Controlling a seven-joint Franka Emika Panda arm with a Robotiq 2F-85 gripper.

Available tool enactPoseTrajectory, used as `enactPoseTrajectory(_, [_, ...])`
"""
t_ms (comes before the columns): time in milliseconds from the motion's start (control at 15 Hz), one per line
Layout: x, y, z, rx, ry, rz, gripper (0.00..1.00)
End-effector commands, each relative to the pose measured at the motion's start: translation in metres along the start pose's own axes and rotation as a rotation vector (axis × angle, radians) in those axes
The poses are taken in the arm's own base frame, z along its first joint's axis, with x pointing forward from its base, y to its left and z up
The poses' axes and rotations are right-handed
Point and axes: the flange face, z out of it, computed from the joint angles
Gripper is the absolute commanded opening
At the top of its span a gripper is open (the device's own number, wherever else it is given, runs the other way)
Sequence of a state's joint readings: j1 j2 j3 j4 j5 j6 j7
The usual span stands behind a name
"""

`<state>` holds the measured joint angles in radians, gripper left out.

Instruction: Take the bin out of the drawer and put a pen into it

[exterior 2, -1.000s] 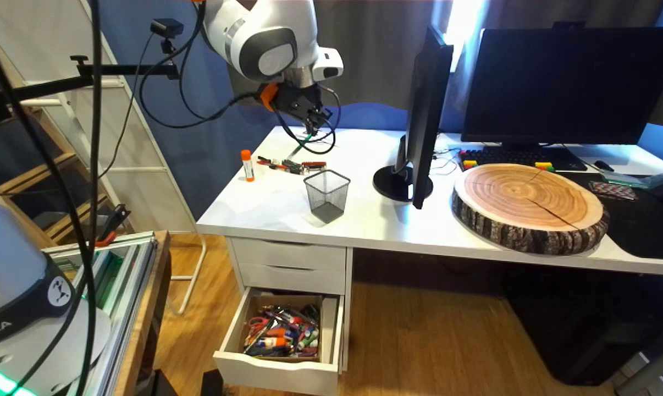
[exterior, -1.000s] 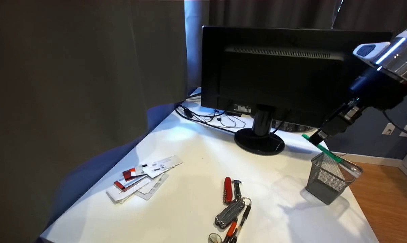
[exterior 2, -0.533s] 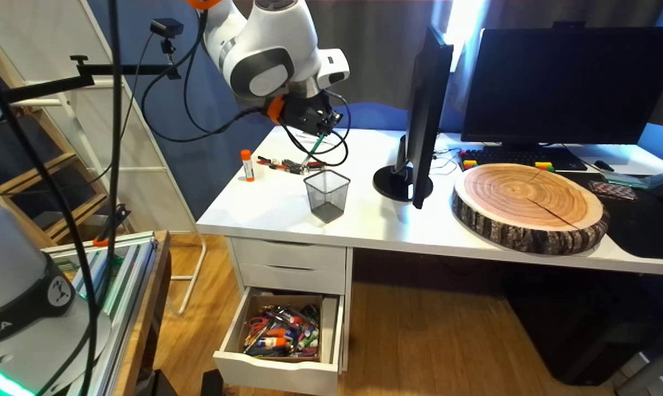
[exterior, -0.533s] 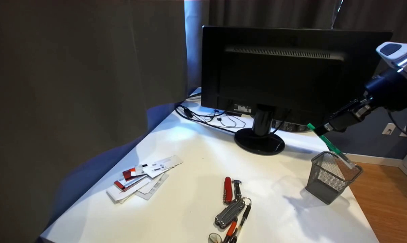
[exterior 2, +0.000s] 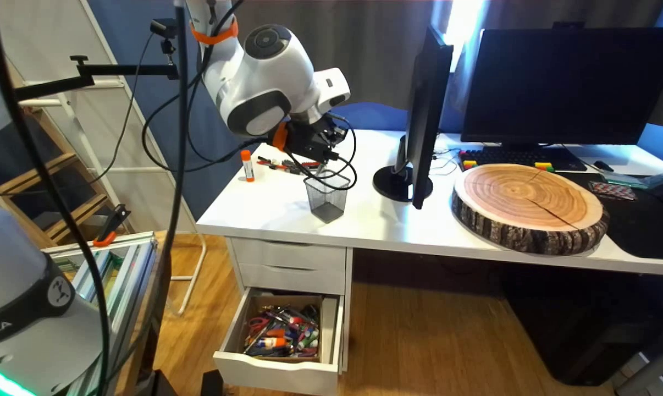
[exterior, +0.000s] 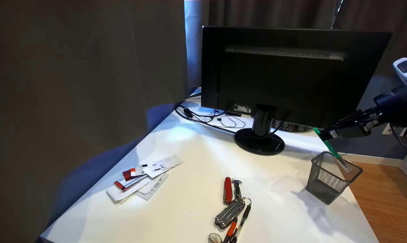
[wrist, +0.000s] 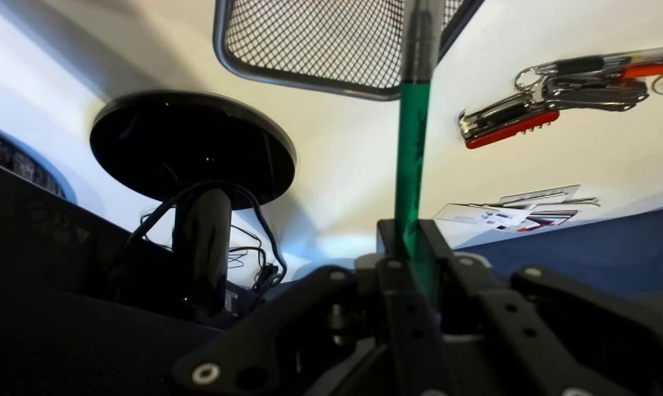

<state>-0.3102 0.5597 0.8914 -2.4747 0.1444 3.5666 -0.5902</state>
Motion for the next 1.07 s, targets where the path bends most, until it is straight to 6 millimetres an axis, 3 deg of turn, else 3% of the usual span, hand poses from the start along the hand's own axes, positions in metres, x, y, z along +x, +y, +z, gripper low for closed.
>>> enactPoseTrajectory(0, [-0.014, 0.0, 0.007, 0.029, 0.048, -0.023, 0.03])
enactPoseTrajectory(333, [-0.037, 0.009, 0.02, 0.044, 0.058, -0.047, 0.03])
enactPoseTrajectory(400, [-0.041, 0.011, 0.021, 0.039, 0.055, -0.047, 0.17])
enactPoseTrajectory(467, [-0.042, 0.012, 0.021, 0.034, 0.058, -0.045, 0.37])
enactPoseTrajectory(733, [-0.038, 0.004, 0.017, 0.028, 0.079, -0.061, 0.64])
enactPoseTrajectory(1000, [-0.016, -0.014, -0.006, -0.018, 0.059, -0.071, 0.91])
